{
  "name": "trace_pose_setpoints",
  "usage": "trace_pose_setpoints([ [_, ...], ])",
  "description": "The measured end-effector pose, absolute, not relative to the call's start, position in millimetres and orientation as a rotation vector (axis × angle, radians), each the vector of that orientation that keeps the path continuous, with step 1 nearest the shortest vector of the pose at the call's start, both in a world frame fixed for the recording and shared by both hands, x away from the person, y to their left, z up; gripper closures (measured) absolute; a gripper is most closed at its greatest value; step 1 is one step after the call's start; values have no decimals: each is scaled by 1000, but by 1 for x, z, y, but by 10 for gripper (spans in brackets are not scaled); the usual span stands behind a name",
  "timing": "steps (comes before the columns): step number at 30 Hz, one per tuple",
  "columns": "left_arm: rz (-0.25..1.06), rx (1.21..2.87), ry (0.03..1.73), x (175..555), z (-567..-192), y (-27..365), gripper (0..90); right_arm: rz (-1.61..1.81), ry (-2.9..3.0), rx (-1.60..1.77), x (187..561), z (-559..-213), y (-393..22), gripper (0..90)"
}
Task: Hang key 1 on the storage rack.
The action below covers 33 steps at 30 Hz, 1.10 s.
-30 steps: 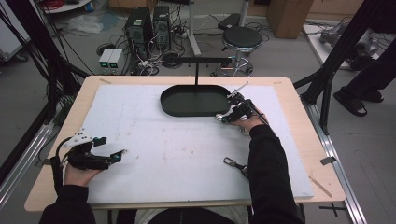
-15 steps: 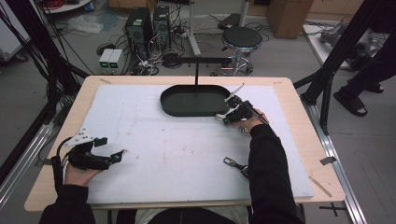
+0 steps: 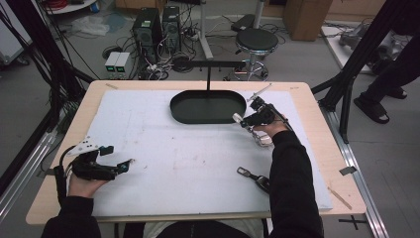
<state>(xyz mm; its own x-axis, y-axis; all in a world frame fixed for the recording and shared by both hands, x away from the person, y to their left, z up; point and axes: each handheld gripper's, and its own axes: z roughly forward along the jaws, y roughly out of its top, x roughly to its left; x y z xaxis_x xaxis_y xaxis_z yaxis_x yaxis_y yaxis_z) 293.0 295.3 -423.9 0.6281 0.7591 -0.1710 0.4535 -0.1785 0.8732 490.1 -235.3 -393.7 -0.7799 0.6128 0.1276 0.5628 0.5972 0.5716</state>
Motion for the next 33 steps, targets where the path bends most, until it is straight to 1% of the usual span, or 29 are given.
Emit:
trace_pose_setpoints([
  [4,369,1802,978,293,-423,297,60,1058,2669,1150,492,-384,-251,754],
  [10,358,1786,977,293,-423,298,60,1202,2558,1181,488,-368,-267,755],
  [11,354,1785,975,293,-423,298,60,1278,2521,1193,486,-362,-272,755],
  [17,352,1766,975,293,-423,299,60,1439,2459,1168,480,-347,-277,755],
  [21,348,1765,972,294,-423,299,60,1450,2440,1110,477,-329,-272,755],
  [24,348,1764,972,294,-423,299,60,1441,2441,1107,478,-323,-270,754],
  [25,348,1761,972,294,-423,299,60,1452,2425,1102,480,-314,-270,754],
  [27,348,1759,972,294,-423,300,60,1452,2419,1108,481,-311,-270,755],
  [29,347,1760,972,294,-423,300,60,1449,2401,1111,482,-297,-268,755],
  [33,347,1761,972,294,-423,300,60,1452,2392,1087,482,-286,-266,754],
])
